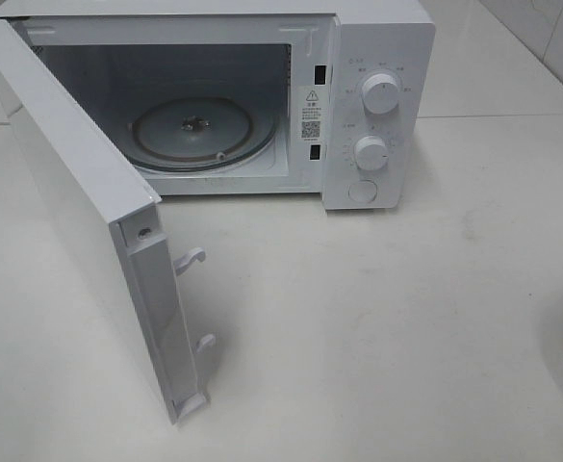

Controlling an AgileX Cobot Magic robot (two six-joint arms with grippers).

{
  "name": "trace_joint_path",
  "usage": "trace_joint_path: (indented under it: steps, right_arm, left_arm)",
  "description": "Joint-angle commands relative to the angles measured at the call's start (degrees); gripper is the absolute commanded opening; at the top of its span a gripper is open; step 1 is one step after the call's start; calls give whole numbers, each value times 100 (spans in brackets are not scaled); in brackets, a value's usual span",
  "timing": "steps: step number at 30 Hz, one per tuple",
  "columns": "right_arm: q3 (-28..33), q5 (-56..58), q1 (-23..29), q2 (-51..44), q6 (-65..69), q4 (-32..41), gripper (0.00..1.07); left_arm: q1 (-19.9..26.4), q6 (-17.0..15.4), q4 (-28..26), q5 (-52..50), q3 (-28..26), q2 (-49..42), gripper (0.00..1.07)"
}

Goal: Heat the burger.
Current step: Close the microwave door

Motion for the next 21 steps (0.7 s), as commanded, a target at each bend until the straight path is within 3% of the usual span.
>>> trace_joint_path:
  steps: [1,2,4,10,18,21]
  right_arm:
    - [0,52,-275,-756,-355,11,76]
    - [0,52,-275,-756,-355,11,76]
    - [6,0,-859,-1518,-802,11,76]
    - [80,-97,-1226,-2240,-825,23,76]
    - [928,-693,-2217,-3449,-676,17,76]
    - [905,-693,-2527,-3535,-688,34,76]
  left_arm:
    - [0,0,-11,-86,11,-23,100]
    - [0,0,-11,-86,11,-23,100]
    - [0,0,-11,-86,11,-23,100]
    - [0,0,-11,-86,11,-23,100]
    - [0,0,-11,-86,11,-23,100]
    - [0,-6,-11,-86,11,-23,100]
